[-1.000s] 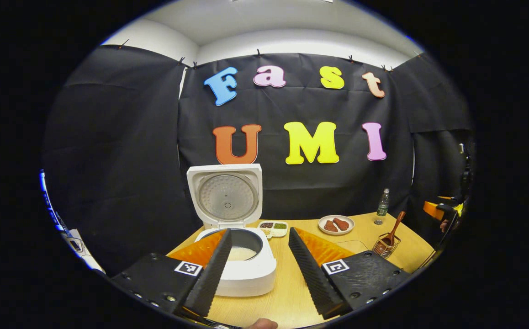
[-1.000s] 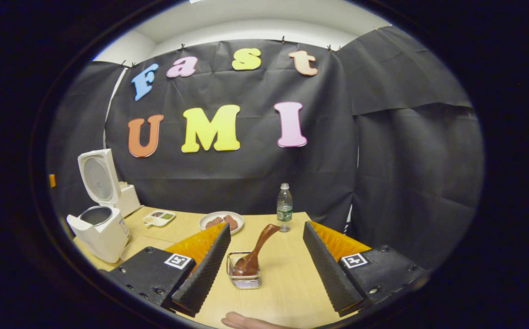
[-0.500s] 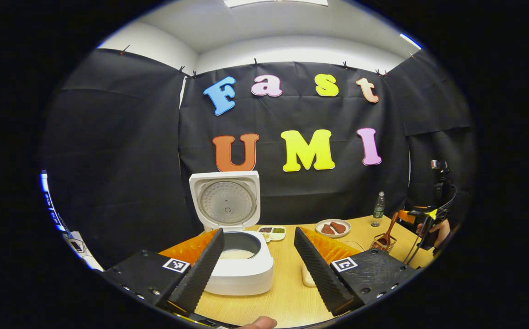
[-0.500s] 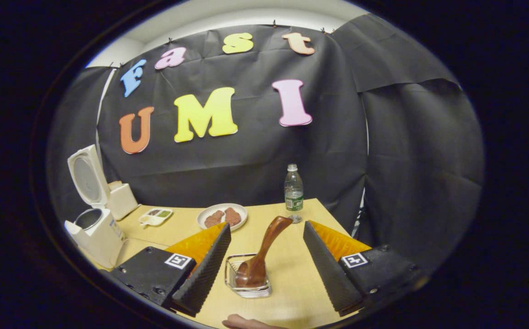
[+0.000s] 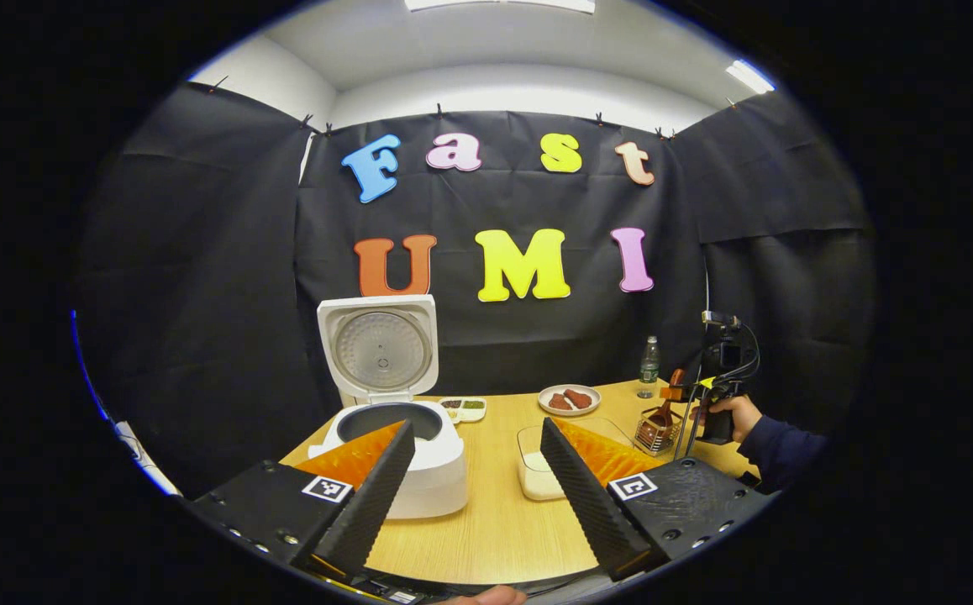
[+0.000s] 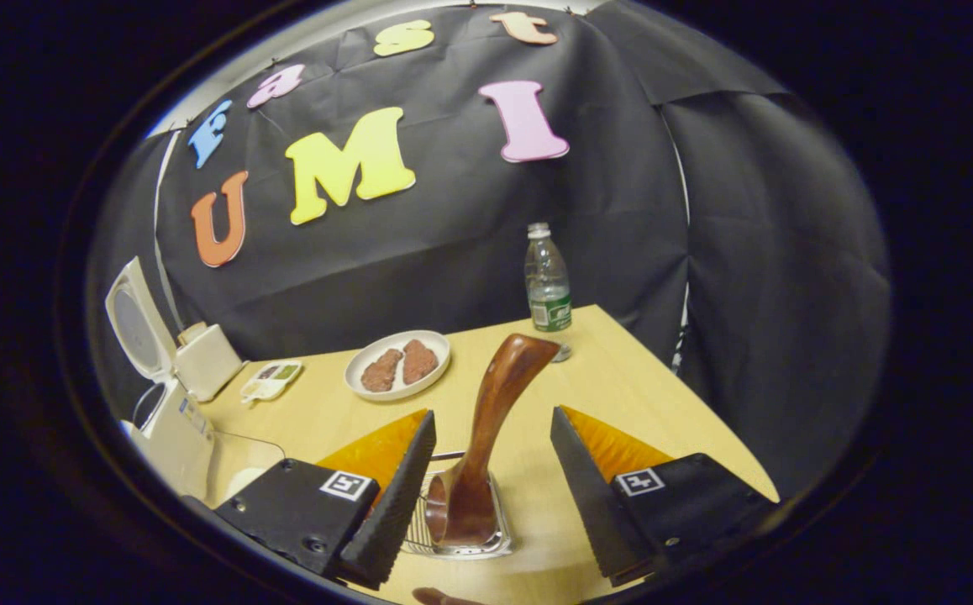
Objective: Close the left gripper, press the button to open the rice cooker; take a wooden spoon from the chopstick holder with the right hand, scoop a spoonful of rice and pour it into the rice cooker, then put the wooden spoon back into the chopstick holder.
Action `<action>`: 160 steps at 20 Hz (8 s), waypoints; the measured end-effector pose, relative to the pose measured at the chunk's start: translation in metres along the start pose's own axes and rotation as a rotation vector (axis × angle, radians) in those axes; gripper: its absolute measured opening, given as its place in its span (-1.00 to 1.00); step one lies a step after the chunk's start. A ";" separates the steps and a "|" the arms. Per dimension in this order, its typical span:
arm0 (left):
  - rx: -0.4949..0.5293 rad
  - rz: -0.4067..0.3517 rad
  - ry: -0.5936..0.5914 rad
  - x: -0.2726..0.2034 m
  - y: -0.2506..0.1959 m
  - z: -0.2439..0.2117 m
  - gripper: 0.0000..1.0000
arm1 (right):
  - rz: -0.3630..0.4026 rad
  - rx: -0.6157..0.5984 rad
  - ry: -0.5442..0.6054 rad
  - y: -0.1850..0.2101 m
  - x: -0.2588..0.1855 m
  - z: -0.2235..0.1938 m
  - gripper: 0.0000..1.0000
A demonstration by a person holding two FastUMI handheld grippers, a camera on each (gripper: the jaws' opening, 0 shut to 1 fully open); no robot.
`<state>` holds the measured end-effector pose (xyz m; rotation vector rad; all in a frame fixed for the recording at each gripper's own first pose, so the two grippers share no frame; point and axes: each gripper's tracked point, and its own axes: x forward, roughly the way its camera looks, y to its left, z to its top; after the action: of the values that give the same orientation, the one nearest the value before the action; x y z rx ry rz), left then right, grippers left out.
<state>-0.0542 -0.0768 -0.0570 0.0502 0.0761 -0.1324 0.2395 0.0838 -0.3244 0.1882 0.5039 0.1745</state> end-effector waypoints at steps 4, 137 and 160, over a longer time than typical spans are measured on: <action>-0.018 -0.013 -0.009 -0.010 0.003 -0.004 0.91 | 0.104 0.127 0.061 0.019 0.012 -0.010 0.27; -0.042 0.157 -0.161 -0.141 0.162 0.012 0.92 | 0.519 -0.343 -0.240 0.619 -0.117 0.009 -0.72; -0.031 0.164 -0.124 -0.107 0.132 0.012 0.92 | 0.463 -0.615 -0.447 0.539 -0.157 0.031 -0.70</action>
<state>-0.1418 0.0669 -0.0303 0.0175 -0.0495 0.0301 0.0551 0.5677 -0.1057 -0.2609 -0.0607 0.7102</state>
